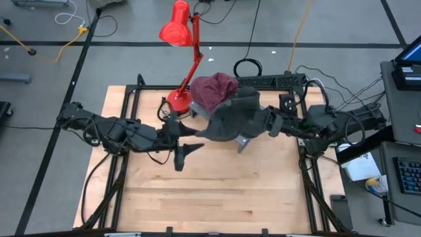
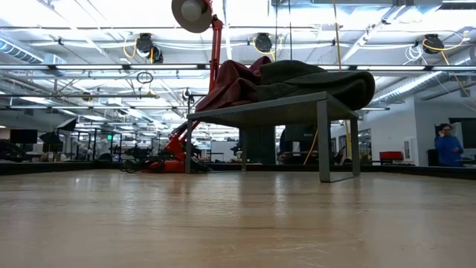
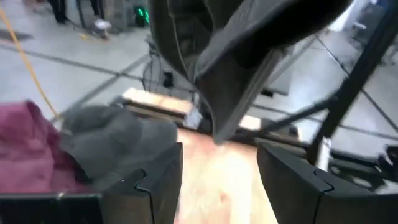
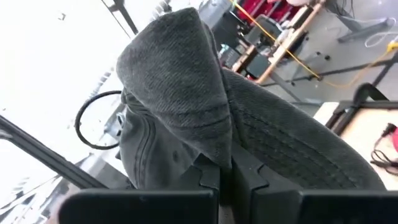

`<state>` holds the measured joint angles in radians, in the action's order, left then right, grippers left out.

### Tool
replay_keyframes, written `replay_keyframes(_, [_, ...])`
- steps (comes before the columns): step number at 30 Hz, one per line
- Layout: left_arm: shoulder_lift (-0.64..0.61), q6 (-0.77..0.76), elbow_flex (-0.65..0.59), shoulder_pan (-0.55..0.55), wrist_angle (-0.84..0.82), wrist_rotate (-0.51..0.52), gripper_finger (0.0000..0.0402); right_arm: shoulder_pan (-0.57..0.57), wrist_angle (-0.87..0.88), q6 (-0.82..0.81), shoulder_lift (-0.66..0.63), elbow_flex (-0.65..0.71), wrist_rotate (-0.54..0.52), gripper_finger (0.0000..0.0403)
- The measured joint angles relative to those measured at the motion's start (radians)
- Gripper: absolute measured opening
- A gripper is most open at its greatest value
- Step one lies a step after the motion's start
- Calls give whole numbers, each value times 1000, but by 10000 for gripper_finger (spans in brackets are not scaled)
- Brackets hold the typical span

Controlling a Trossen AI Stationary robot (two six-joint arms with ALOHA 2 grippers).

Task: Pick & Place hat
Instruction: Stack the black cap on top of the black cap on the shelf

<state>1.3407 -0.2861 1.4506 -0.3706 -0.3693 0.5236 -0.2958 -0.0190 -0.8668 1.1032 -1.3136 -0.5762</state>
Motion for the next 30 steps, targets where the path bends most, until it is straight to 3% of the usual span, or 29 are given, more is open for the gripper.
replay_keyframes(7, [4,83,0,0,134,19,212,2,-138,70,42,0,-1,0])
replay_keyframes(16, [35,91,0,-5,204,-23,205,2,-166,72,57,0,0,0])
replay_keyframes(20, [32,43,0,-9,214,-18,151,1,-179,71,57,0,4,0])
replay_keyframes(26, [33,23,0,-8,253,-36,21,0,-178,73,57,0,4,7])
replay_keyframes(30, [33,23,0,-9,258,-63,18,0,-176,133,59,0,31,10])
